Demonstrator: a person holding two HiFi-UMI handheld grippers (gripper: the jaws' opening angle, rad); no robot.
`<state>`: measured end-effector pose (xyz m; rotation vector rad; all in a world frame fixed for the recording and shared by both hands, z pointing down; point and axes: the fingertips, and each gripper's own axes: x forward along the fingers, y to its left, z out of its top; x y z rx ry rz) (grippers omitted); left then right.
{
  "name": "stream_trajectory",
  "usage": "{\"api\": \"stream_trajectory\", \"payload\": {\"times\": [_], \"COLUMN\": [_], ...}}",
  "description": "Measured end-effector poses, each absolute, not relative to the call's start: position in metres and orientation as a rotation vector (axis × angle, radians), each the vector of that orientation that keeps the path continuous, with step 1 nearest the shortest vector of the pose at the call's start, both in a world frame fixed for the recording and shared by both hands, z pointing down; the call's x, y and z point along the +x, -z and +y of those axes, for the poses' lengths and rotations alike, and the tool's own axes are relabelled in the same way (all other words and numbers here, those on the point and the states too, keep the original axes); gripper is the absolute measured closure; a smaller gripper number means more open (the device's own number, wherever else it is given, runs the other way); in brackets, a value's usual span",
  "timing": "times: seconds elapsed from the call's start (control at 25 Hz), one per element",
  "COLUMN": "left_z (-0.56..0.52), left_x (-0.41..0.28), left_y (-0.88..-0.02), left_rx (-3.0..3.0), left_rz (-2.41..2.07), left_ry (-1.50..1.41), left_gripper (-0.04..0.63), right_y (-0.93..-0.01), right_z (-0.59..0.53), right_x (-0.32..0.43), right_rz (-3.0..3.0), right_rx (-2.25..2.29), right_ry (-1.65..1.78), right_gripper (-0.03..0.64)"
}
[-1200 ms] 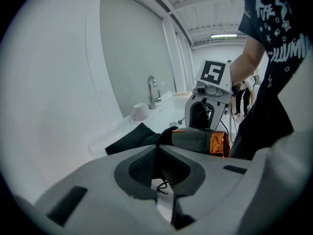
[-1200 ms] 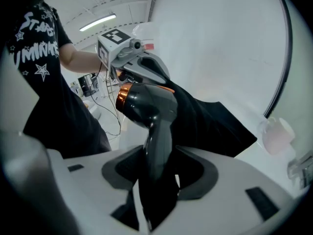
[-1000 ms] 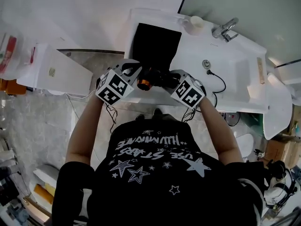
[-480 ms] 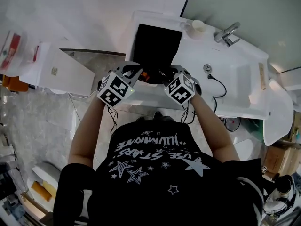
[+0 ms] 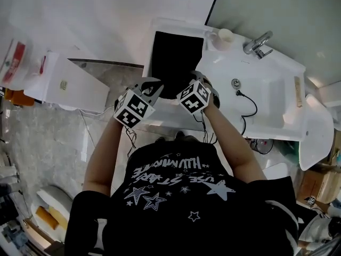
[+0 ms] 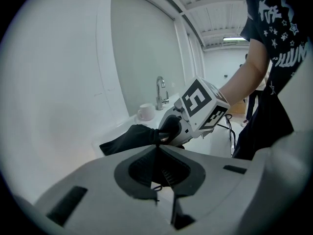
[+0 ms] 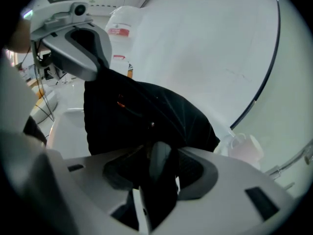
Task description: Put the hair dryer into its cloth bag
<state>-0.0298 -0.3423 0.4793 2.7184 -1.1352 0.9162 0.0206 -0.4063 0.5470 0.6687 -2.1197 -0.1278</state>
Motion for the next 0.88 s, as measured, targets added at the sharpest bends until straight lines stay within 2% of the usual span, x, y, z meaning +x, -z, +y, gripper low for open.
{"api": "stream_trajectory", "payload": {"times": [0.88], "left_z": [-0.37], "left_x": [-0.055], "left_y": [-0.512], "left_rx": [2.65], "left_rz": [-1.227], "left_ry": [-1.022], "left_gripper": [0.571], "right_y": [-0.569], "right_z": [-0.444], "right_x": [0.002], "right_rz": [-2.04], "right_rx": [0.992], "right_ry": [-0.009], "right_gripper": [0.422]}}
